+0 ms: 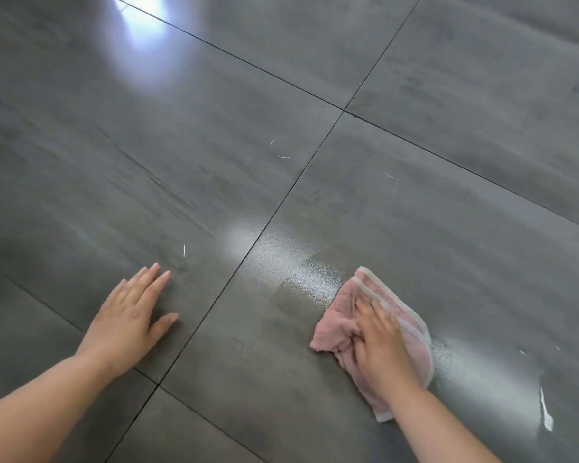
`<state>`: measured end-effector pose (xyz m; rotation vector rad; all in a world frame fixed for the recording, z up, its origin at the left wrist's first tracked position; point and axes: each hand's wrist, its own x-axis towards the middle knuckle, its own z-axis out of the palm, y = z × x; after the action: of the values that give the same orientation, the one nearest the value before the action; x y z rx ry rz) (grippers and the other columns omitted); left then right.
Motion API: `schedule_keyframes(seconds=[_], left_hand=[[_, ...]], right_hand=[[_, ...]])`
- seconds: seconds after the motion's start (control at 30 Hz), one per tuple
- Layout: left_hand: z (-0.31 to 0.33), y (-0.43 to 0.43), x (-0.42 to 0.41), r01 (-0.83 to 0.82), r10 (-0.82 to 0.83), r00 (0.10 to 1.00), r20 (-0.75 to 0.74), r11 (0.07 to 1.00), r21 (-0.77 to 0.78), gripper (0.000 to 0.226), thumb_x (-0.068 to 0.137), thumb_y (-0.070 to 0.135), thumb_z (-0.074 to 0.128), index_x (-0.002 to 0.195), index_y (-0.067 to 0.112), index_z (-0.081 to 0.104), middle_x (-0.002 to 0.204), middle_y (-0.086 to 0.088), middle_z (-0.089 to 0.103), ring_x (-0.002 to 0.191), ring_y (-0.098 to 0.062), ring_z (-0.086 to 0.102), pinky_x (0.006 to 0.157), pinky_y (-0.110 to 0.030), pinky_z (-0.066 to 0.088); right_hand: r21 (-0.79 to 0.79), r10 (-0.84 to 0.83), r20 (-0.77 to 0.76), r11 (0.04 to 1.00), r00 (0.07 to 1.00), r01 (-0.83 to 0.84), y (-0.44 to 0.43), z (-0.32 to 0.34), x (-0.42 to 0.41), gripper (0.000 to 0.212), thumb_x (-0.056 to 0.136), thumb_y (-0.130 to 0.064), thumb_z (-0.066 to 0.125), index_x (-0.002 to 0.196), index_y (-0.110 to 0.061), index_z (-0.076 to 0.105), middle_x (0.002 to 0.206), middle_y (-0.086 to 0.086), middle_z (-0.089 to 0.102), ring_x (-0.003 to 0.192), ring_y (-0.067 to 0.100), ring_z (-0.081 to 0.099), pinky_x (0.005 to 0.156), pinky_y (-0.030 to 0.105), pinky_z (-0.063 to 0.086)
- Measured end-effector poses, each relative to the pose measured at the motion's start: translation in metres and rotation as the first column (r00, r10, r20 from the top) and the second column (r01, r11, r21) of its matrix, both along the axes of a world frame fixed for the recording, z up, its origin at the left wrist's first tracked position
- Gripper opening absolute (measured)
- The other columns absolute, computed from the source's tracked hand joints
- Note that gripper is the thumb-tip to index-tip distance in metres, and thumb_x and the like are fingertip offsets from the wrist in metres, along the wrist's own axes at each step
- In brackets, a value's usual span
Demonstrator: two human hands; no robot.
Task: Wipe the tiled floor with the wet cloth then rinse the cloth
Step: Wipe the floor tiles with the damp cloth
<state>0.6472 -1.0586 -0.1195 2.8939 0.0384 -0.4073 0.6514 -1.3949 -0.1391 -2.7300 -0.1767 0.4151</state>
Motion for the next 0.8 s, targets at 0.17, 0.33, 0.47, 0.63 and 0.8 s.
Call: schedule_keyframes(seconds=[0.17,0.33,0.47,0.63,0.8], left_hand=[[-0.009,0.040,0.003,-0.322,0.325,0.945,-0.044,0.945,0.062,0.069,0.087,0.037,0.050,0.142,0.010,0.021,0.154,-0.012,0.013,0.143,-0.025,0.010,0.116,-0.039,0.008],[-0.025,0.060,-0.015,-0.407,0.416,0.881,-0.224,0.909,0.085,0.075,0.089,0.050,0.035,0.144,0.018,-0.004,0.155,-0.005,-0.013,0.142,-0.019,-0.013,0.116,-0.038,-0.004],[-0.026,0.066,-0.015,-0.401,0.401,0.882,-0.246,0.914,0.053,0.076,0.089,0.054,0.030,0.143,0.021,-0.011,0.153,-0.004,-0.021,0.140,-0.017,-0.022,0.114,-0.038,-0.012],[-0.029,0.069,-0.016,-0.416,0.406,0.885,-0.229,0.909,0.006,0.104,0.051,0.073,-0.005,0.143,0.023,-0.012,0.153,-0.001,-0.020,0.138,-0.012,-0.024,0.109,-0.033,-0.018],[-0.032,0.073,-0.015,-0.391,0.389,0.892,-0.231,0.920,0.036,0.105,0.046,0.068,-0.011,0.141,0.024,-0.018,0.153,-0.001,-0.021,0.137,-0.011,-0.024,0.102,-0.029,-0.021]], right_hand=[[0.275,0.039,-0.186,0.961,0.982,0.014,0.054,0.014,0.010,0.067,0.077,-0.033,0.021,0.143,-0.022,0.023,0.135,-0.025,0.004,0.139,0.001,0.013,0.104,0.002,-0.005],[0.411,0.043,-0.153,0.912,0.987,0.024,0.103,0.015,0.037,0.054,0.090,-0.035,0.034,0.142,-0.019,0.029,0.146,-0.020,0.013,0.141,0.001,0.010,0.111,0.011,0.003],[-0.110,0.217,-0.277,0.961,0.936,-0.255,0.127,0.005,0.037,0.112,0.048,-0.075,0.016,0.136,-0.022,-0.028,0.142,-0.007,-0.030,0.135,0.012,-0.027,0.114,0.036,-0.011],[-0.158,0.264,-0.030,0.951,0.964,-0.265,0.135,-0.015,0.028,0.050,0.071,-0.039,0.038,0.117,-0.021,0.046,0.152,-0.004,0.014,0.139,0.032,0.022,0.108,0.034,0.004],[-0.141,0.546,0.054,0.833,0.836,-0.535,0.197,-0.021,0.014,0.041,0.074,-0.034,0.038,0.114,-0.025,0.046,0.138,0.005,0.032,0.131,0.033,0.024,0.104,0.048,0.010]])
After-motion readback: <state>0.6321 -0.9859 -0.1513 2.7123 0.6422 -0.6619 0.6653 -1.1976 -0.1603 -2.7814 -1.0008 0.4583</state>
